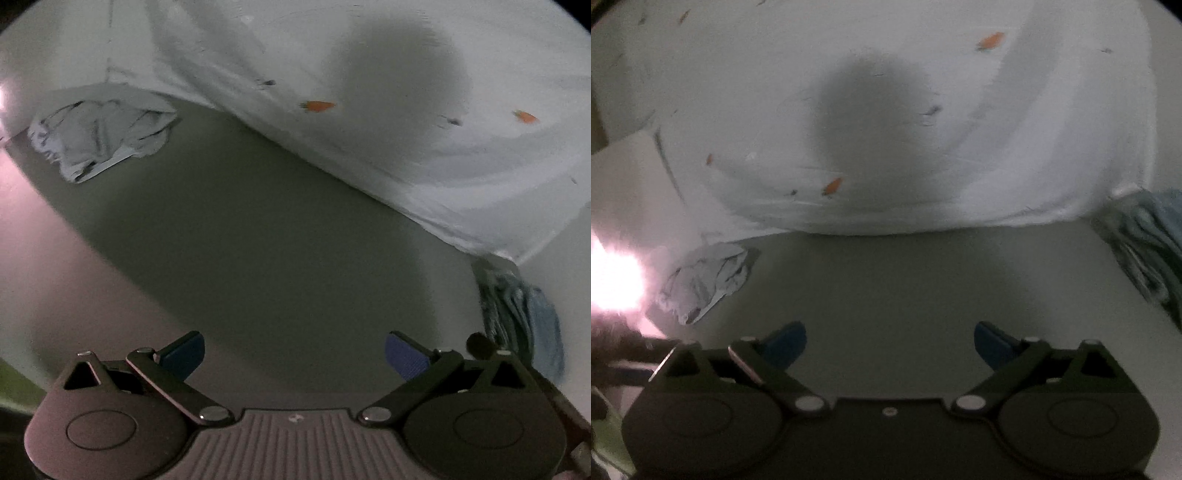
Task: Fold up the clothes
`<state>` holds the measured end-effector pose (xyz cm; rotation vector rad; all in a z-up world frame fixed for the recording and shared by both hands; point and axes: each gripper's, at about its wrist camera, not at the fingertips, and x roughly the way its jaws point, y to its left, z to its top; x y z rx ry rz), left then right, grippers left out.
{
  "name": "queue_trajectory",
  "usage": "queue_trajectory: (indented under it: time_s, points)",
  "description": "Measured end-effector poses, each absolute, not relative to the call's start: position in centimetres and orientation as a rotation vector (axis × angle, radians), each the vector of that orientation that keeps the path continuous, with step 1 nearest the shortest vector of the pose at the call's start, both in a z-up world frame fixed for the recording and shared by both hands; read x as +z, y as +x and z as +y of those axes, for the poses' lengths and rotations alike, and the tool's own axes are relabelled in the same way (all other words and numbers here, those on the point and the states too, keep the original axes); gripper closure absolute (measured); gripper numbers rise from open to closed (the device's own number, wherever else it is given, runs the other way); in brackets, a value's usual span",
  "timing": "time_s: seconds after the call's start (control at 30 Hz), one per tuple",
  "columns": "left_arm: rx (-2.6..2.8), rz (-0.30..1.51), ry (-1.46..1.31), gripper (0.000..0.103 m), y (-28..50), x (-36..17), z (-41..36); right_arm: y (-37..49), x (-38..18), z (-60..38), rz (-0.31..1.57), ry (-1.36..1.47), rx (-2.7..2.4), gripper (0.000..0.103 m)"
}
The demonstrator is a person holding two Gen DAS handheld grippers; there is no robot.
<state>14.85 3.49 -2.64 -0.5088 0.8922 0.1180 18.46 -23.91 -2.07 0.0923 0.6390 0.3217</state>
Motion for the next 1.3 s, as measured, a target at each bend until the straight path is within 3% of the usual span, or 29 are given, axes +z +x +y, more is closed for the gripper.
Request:
queue_trajectory:
  time_s: [0.2, 0.33, 0.63, 0.83, 1.0, 1.1, 1.2, 1.27, 1.3]
  points:
    - [0.246, 0.9, -0.455, 0.018, 17.6, -1.8, 5.8, 23.2, -3.8, -19.0, 0.677, 0.02, 0.47, 0.024]
    - [0.324, 0.897, -0.408, 0.028, 18.7, -2.2, 9.4, 25.0, -4.4, -14.6, 0.686, 0.0, 0.54, 0.046]
    - [0.373, 0.904, -0.376, 0.031, 23.4, -5.7, 23.0, 28.6, -6.2, -1.0, 0.747, -0.121, 0.531, 0.047]
    - [0.376, 0.892, -0.334, 0.068, 28.9, -9.1, 31.4, 32.4, -6.5, 7.9, 0.714, -0.225, 0.53, 0.074]
    - [0.465, 0.87, -0.29, 0.068, 34.2, -12.0, 36.1, 37.2, -7.3, 14.3, 0.74, -0.276, 0.527, 0.076]
    - [0.544, 0.819, -0.227, 0.062, 36.9, -12.4, 39.4, 40.7, -8.3, 18.0, 0.768, -0.289, 0.537, 0.075]
    - [0.596, 0.795, -0.149, 0.046, 39.2, -13.0, 42.3, 44.2, -10.2, 21.4, 0.793, -0.291, 0.564, 0.064]
    - [0.568, 0.78, -0.091, 0.028, 40.2, -13.5, 43.6, 46.8, -11.7, 23.7, 0.832, -0.254, 0.583, 0.048]
    - [0.52, 0.77, -0.049, 0.024, 40.6, -13.8, 44.0, 48.3, -12.6, 24.7, 0.859, -0.207, 0.602, 0.045]
